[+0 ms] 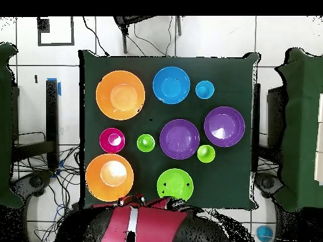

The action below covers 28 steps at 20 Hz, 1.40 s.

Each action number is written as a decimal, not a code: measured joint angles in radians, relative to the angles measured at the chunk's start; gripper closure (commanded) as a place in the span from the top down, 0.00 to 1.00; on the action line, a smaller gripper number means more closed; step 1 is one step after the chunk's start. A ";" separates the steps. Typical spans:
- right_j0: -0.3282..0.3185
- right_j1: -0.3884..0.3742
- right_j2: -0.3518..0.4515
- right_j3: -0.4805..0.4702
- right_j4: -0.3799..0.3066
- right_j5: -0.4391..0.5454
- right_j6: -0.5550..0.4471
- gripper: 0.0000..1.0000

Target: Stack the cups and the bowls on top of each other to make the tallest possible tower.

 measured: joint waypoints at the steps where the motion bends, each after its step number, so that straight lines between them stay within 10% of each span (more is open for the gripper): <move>1: -0.009 -0.042 0.014 0.011 0.006 0.026 0.000 1.00; 14: -0.120 -0.286 0.146 0.086 0.080 0.199 0.000 1.00; 28: -0.129 -0.330 0.165 0.102 0.084 0.202 0.000 1.00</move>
